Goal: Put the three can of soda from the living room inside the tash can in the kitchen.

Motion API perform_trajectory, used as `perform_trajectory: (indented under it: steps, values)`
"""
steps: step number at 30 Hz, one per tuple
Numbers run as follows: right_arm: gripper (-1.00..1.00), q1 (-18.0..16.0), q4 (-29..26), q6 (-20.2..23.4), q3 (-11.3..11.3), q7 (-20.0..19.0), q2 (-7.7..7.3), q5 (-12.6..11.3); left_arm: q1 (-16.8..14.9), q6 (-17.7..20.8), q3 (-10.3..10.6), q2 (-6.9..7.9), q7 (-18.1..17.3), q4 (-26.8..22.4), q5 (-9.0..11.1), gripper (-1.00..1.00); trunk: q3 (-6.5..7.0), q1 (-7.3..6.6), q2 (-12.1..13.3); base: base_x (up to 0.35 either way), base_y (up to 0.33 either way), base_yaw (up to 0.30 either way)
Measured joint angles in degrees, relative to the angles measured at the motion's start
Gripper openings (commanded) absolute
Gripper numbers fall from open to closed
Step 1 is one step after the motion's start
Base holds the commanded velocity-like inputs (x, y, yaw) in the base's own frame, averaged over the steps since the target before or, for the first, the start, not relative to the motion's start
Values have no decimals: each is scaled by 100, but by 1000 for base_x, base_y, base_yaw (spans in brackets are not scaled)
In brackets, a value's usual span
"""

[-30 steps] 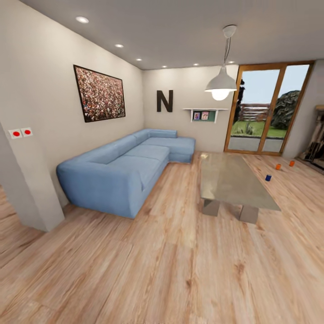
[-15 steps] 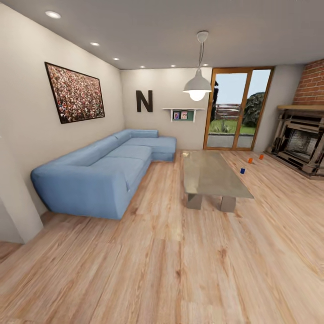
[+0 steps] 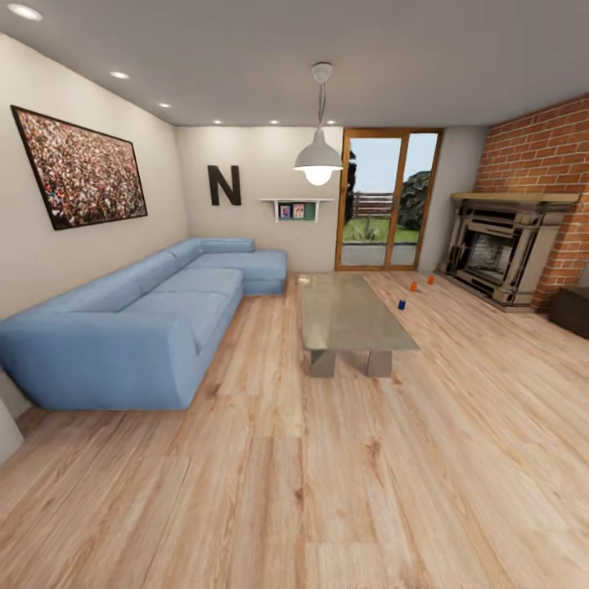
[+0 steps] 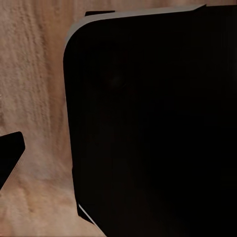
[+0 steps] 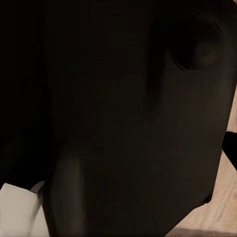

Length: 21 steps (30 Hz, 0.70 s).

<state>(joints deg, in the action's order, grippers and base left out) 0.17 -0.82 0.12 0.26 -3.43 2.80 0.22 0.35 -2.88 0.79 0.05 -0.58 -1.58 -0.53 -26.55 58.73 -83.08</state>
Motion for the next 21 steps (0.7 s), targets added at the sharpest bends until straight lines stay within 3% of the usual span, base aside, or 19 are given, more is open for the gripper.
perform_trajectory:
  steps: [8, 21]
  values:
    - [100, 0, -5, 5, 1, 4, 1, 4, -2, 6, 0, -13, 9, 0, 0, 100, 21, 0, 0, 0, 0, -256]
    - [100, 0, -6, 6, 9, 12, 6, 11, 0, 5, 0, -14, 5, 0, 0, 100, 34, 0, 0, 0, 0, -116]
